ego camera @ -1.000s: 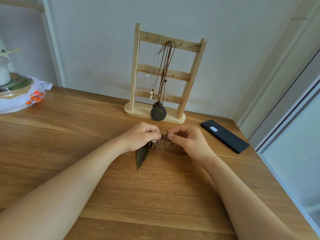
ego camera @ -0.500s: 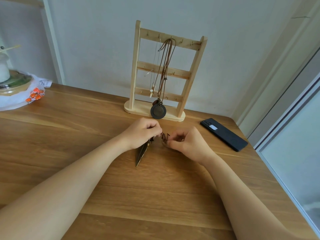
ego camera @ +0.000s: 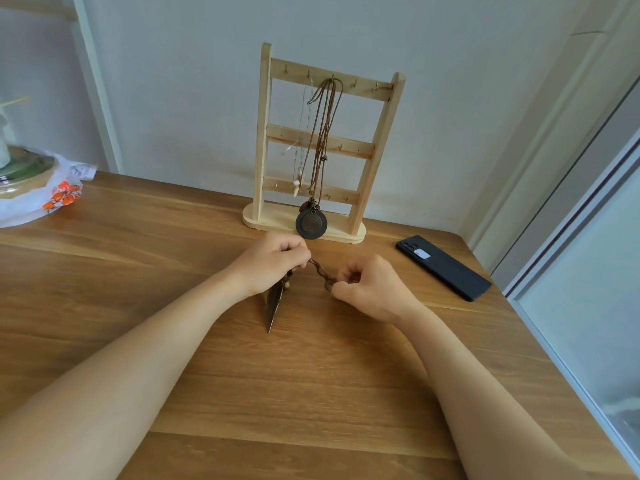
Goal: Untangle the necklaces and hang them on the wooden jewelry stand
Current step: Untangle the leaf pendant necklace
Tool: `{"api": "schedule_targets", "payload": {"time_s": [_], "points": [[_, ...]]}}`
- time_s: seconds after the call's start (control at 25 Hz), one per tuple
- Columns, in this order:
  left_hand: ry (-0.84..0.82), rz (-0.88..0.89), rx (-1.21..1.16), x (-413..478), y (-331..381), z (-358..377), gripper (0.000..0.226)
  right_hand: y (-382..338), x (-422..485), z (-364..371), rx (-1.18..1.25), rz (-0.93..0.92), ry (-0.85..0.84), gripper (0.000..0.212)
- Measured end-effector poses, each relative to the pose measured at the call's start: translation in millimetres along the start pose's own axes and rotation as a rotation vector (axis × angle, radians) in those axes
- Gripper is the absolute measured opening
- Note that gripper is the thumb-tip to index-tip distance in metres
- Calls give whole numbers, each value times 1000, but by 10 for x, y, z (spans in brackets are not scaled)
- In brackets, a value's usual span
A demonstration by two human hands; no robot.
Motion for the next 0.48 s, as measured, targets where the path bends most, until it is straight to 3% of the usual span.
{"api": "schedule_targets", "payload": {"time_s": [0.08,0.28,0.4,0.48], "points": [[-11,-12,-19,-8,0,-1,34,26,8,-125,22,-11,99,13],[-34,-43,41,-9,-63,60,30,57,9,-127,932,29,92,15],[-42,-42,47,6,-66,80,30,47,31,-84,996,26,27,14],[-33,-41,47,5,-64,43,33,170,45,-230,834,45,144,24]]}}
Point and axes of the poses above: each hand's wrist, its own x-axis towards the middle knuckle, its own z-axis out of the palm, y = z × x, the point moved 8 cm from there along x, towards the middle knuckle, and after that the axes turned 1 degree about y, right-handed, at the moved point
